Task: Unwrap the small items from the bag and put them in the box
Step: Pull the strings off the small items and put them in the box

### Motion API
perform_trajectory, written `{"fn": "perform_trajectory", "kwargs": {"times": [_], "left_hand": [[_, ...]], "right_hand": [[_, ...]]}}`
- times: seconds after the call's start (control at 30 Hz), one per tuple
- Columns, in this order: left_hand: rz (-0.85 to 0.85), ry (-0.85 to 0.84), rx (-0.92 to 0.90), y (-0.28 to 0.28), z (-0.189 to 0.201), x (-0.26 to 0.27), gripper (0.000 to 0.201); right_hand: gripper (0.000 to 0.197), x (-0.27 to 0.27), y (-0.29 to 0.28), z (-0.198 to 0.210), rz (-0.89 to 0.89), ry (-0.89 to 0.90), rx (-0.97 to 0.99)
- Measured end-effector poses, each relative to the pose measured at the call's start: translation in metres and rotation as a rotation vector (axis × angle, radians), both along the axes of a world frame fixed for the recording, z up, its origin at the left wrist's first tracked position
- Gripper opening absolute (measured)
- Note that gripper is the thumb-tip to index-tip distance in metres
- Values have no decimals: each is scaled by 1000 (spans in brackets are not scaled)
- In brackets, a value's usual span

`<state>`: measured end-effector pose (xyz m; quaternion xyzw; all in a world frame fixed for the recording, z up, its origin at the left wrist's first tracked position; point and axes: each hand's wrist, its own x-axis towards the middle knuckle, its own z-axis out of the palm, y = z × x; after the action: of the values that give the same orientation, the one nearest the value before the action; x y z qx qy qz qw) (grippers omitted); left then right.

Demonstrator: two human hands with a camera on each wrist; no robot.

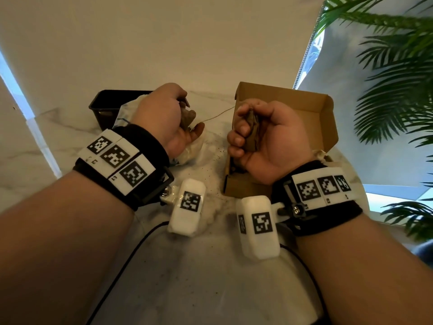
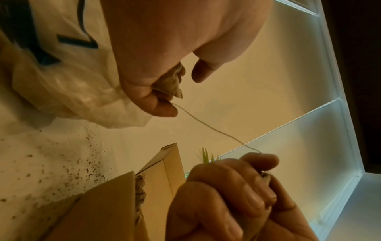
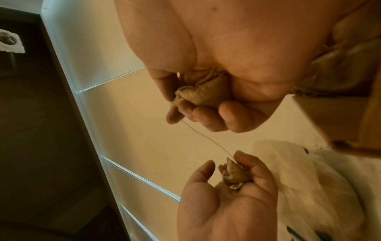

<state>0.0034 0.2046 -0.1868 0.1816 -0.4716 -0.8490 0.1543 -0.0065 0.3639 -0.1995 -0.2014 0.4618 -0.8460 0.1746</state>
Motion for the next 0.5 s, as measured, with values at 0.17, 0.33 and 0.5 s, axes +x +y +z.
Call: {"fn": "perform_trajectory", "kwargs": {"times": [0.17, 0.33, 0.5], "left_hand": [[-151, -39, -155, 0, -6, 0, 15], [-248, 8, -323, 6, -10, 1, 10], [-472, 64, -505, 8, -10, 9, 21]], "right_hand": [[20, -1, 2, -1, -19, -23, -59], [23, -1, 2, -1, -19, -47, -60], [30, -2, 4, 2, 7, -46, -37]]}}
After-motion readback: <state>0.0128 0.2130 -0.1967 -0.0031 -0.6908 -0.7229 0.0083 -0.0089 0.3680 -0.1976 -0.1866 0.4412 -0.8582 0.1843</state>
